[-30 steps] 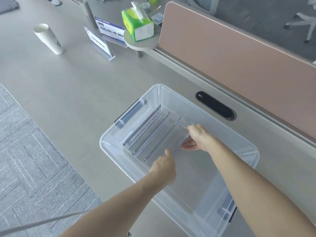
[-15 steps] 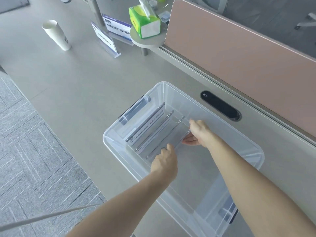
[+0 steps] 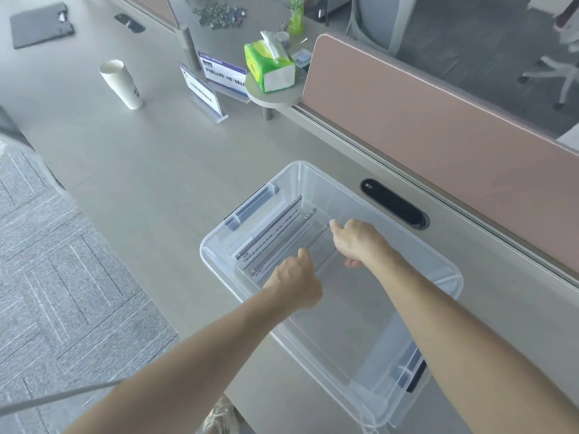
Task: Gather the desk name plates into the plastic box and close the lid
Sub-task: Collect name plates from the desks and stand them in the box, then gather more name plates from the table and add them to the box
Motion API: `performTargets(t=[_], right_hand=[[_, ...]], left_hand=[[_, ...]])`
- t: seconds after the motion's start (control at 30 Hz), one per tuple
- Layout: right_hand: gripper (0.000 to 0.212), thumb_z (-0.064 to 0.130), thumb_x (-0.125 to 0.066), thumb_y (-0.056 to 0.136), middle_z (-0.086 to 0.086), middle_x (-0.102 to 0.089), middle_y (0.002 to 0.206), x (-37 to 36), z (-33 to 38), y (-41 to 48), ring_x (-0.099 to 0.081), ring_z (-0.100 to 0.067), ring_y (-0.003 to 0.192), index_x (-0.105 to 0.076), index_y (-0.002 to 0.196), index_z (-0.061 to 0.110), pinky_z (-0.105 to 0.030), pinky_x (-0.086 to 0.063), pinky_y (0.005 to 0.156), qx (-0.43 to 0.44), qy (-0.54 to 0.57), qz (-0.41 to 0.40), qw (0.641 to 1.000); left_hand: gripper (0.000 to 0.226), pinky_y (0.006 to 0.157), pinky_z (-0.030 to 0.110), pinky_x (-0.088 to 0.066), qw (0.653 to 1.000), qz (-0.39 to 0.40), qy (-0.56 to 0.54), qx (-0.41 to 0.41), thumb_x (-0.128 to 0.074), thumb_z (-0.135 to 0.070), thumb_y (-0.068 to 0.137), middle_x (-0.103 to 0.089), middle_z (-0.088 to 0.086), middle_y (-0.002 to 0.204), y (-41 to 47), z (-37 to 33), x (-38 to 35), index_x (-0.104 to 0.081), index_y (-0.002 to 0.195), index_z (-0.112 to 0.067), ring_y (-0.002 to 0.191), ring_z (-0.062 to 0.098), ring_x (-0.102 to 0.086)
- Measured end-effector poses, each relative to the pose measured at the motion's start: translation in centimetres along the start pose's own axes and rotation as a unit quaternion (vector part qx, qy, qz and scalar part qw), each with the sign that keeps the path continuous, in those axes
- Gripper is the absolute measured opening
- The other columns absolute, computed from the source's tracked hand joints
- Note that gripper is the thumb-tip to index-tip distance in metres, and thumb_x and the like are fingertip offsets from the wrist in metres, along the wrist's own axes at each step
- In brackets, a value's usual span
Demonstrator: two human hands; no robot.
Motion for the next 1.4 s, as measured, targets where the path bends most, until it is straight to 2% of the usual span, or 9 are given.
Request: performTargets(t=[0.07,0.17,0.23,0.37,0.53,0.67,0.93,1.27,1.4], right_hand=[[0.056,0.044,-0.021,0.101,-0.015,-0.066,0.061,1.0,1.0,-1.0,-0.060,-0.021,0.040,-0.053,0.078,0.003,-0.024,-0.042,0.048,0.020,-0.035,-0.027,0.999],[0.058,0.046,-0.025,0.100,-0.014,-0.073,0.074,1.8,3.3,-2.7,-0.072,-0.025,0.058,-0.060,0.093,0.001,-0.036,-0.060,0.066,0.078,-0.015,-0.039,0.996],[0.056,0.047,-0.028,0.098,-0.012,-0.074,0.078,2.2,5.4,-4.3,-0.074,-0.023,0.060,-0.063,0.100,0.003,-0.041,-0.062,0.072,0.112,0.014,-0.052,0.992],[0.053,0.044,-0.036,0.095,-0.012,-0.075,0.078,1.9,10.4,-8.0,-0.073,-0.022,0.064,-0.067,0.090,0.001,-0.043,-0.059,0.080,0.163,0.009,-0.072,0.984],[0.056,0.047,-0.044,0.090,-0.022,-0.071,0.095,1.2,17.7,-12.6,-0.056,-0.026,0.063,-0.062,0.095,-0.005,-0.031,-0.047,0.063,0.187,-0.033,-0.139,0.972],[0.051,0.047,-0.048,0.085,-0.006,-0.054,0.065,0.1,23.9,-15.3,-0.046,-0.021,0.060,-0.057,0.081,-0.003,-0.030,-0.040,0.056,0.207,-0.048,-0.180,0.961],[0.036,0.038,-0.060,0.086,0.003,-0.058,0.063,-1.3,34.6,-17.3,-0.051,-0.016,0.062,-0.062,0.073,0.004,-0.027,-0.040,0.056,0.262,-0.061,-0.223,0.937],[0.024,0.027,-0.061,0.085,-0.005,-0.067,0.072,-1.6,43.7,-9.2,-0.057,-0.022,0.068,-0.064,0.073,0.007,-0.029,-0.045,0.059,0.304,-0.011,-0.214,0.928],[0.026,0.023,-0.061,0.085,0.003,-0.059,0.061,-1.0,46.5,-3.5,-0.051,-0.017,0.061,-0.053,0.061,0.016,-0.027,-0.038,0.053,0.312,0.052,-0.190,0.929]], left_hand=[[0.041,0.088,0.038,-0.048,1.000,-0.014,-0.017,-0.012,-0.047,-0.027,0.090,-0.056,0.004,0.119,-0.5,0.5,2.4,-0.043,0.131,-0.024,0.112,0.029,-0.056],[0.038,0.089,0.037,-0.050,0.997,-0.049,-0.055,-0.028,-0.046,-0.031,0.089,-0.059,0.000,0.123,-1.1,2.1,6.3,-0.053,0.126,-0.034,0.108,0.027,-0.061],[0.032,0.084,0.032,-0.051,0.995,-0.066,-0.066,-0.039,-0.047,-0.032,0.089,-0.063,-0.003,0.119,-1.6,3.4,8.6,-0.059,0.118,-0.036,0.102,0.025,-0.064],[0.019,0.066,0.026,-0.052,0.990,-0.086,-0.100,-0.051,-0.048,-0.031,0.086,-0.071,-0.006,0.098,-3.2,6.7,12.7,-0.064,0.094,-0.036,0.082,0.020,-0.069],[0.021,0.056,0.024,-0.045,0.978,-0.109,-0.148,-0.099,-0.049,-0.034,0.088,-0.068,-0.004,0.080,-5.4,12.1,18.6,-0.067,0.089,-0.025,0.078,0.022,-0.065],[0.033,0.051,0.024,-0.037,0.965,-0.157,-0.180,-0.107,-0.051,-0.040,0.090,-0.060,0.000,0.072,-6.5,17.3,23.8,-0.066,0.083,-0.012,0.067,0.023,-0.056],[0.039,0.049,0.025,-0.031,0.936,-0.212,-0.255,-0.117,-0.056,-0.034,0.090,-0.042,-0.002,0.059,-6.3,25.3,32.6,-0.043,0.059,-0.015,0.055,0.019,-0.041],[0.039,0.051,0.025,-0.025,0.927,-0.250,-0.266,-0.090,-0.056,-0.024,0.086,-0.030,-0.004,0.055,0.7,32.1,40.8,-0.030,0.057,-0.018,0.051,0.019,-0.028],[0.041,0.057,0.029,-0.028,0.931,-0.235,-0.270,-0.066,-0.056,-0.037,0.090,-0.037,0.001,0.059,6.5,32.7,43.5,-0.044,0.062,-0.009,0.055,0.021,-0.033]])
Point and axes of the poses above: each hand's wrist, its own y-axis towards the middle knuckle, its own x-axis out of the back of the hand, z = x × y, the point moved 8 cm from there along y, towards the middle knuckle
